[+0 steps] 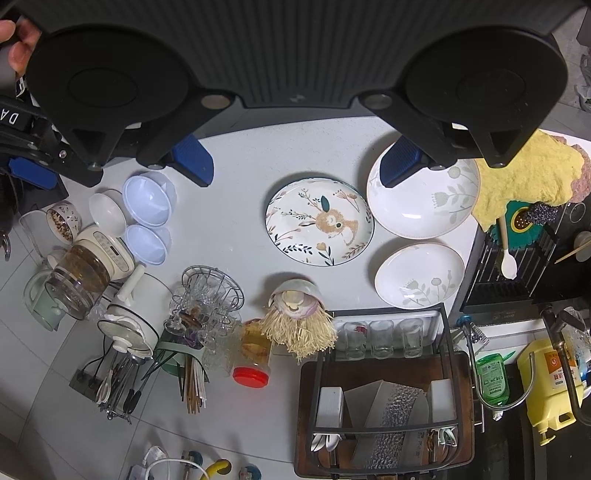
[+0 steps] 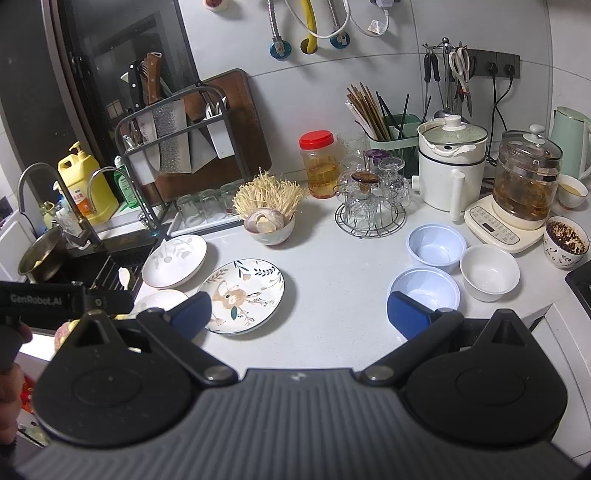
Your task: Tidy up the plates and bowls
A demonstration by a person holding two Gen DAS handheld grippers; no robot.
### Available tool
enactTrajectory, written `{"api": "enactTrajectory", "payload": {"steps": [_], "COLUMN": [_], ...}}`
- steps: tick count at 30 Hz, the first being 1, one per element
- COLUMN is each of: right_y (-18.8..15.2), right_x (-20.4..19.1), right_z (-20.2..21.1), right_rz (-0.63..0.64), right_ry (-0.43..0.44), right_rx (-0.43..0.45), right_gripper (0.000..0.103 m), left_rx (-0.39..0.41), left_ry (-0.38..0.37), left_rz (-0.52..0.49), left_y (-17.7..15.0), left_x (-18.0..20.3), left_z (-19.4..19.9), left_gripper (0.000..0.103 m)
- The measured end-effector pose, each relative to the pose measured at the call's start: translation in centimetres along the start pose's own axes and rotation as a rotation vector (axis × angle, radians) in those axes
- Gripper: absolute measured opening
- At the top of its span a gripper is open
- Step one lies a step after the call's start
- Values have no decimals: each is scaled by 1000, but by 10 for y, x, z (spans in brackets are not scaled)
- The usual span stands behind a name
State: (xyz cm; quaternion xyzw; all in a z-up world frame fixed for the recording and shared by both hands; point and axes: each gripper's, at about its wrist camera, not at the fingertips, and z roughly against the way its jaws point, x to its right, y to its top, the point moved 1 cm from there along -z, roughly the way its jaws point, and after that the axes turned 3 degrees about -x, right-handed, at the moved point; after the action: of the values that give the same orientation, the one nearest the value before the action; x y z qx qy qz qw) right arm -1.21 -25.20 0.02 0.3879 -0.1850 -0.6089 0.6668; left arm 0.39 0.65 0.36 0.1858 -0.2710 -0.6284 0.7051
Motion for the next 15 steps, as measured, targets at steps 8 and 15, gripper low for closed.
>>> {"api": "enactTrajectory", "payload": {"steps": [8, 15], "right_y": [-3, -4], "right_x": [-1, 3], "right_z": [-1, -2], "right_rz": [3, 5], "right_ry": [1, -8], "right_rx": [-5, -15], "right_gripper": [103, 103], "left_rx": [-13, -22], "left_ry": [-2, -3], "left_rz": [-1, 0], "left_y": [0, -3], "left_x": [-1, 5], "left_z": [-4, -8], "left_gripper": [98, 98]}}
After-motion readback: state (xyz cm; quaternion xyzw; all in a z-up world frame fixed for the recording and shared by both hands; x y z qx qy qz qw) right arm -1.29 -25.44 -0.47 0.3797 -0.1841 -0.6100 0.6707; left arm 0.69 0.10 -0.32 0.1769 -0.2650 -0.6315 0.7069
